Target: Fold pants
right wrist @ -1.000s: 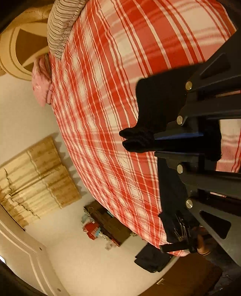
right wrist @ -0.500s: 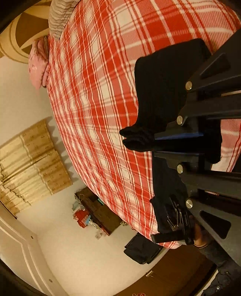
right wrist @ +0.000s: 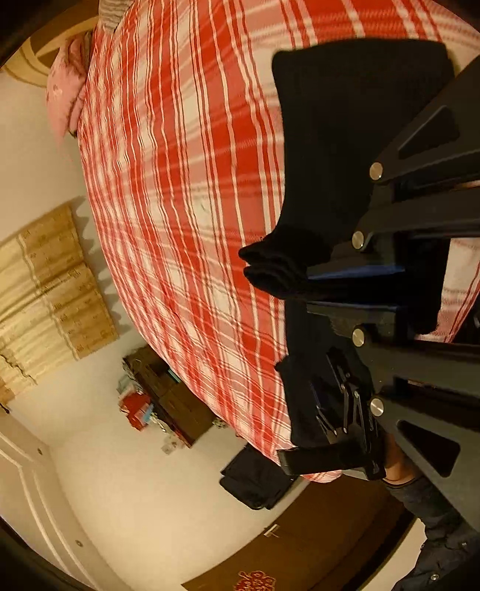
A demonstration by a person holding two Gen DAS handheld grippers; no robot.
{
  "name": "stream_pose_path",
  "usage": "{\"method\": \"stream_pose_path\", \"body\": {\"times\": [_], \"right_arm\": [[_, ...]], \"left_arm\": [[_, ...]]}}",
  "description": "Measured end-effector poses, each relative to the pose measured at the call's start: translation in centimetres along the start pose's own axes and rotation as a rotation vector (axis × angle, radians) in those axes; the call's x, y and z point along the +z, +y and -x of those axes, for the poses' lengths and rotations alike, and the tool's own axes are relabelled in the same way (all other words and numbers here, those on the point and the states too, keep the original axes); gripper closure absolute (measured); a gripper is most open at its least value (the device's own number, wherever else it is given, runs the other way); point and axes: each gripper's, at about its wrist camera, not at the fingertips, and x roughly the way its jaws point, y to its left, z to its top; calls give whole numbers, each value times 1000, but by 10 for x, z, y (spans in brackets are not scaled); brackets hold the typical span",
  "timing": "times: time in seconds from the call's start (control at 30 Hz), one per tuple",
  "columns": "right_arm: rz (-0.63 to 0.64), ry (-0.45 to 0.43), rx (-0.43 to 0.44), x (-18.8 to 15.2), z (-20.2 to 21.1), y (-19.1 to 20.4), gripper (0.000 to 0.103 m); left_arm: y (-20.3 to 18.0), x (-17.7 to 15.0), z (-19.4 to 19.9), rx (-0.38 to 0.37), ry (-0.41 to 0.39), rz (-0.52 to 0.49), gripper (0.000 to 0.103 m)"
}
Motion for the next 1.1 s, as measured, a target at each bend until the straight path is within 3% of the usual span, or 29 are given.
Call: {"method": "stream_pose_path", "body": {"times": [0.53, 0.67, 0.7, 0.73, 0.77, 0.93, 1.03, 1.1], "right_arm": [[52, 85, 17, -10, -63, 25, 91], [67, 168, -1, -20, -85, 23, 87], [61, 191, -6, -22, -90, 21, 83], [46, 205, -7, -23, -93, 18, 70], [34, 206, -3, -24, -92, 15, 64], [33, 145, 26, -18, -55, 8, 63], [15, 87, 4, -16, -28, -7, 59], [-18, 38, -30, -17, -14, -21, 58]], "left_arm": [[0, -2, 1, -8, -6, 5, 4], [1, -1, 3, -21, -11, 13, 4], [0, -1, 5, -33, -13, 14, 4], [-1, -1, 6, -46, -14, 14, 4], [-4, -2, 7, -62, -14, 10, 4], [-24, 0, 9, -166, 6, -17, 5], [-41, 3, -4, -305, 73, -7, 6], [-46, 3, -14, -359, 117, 19, 9]]}}
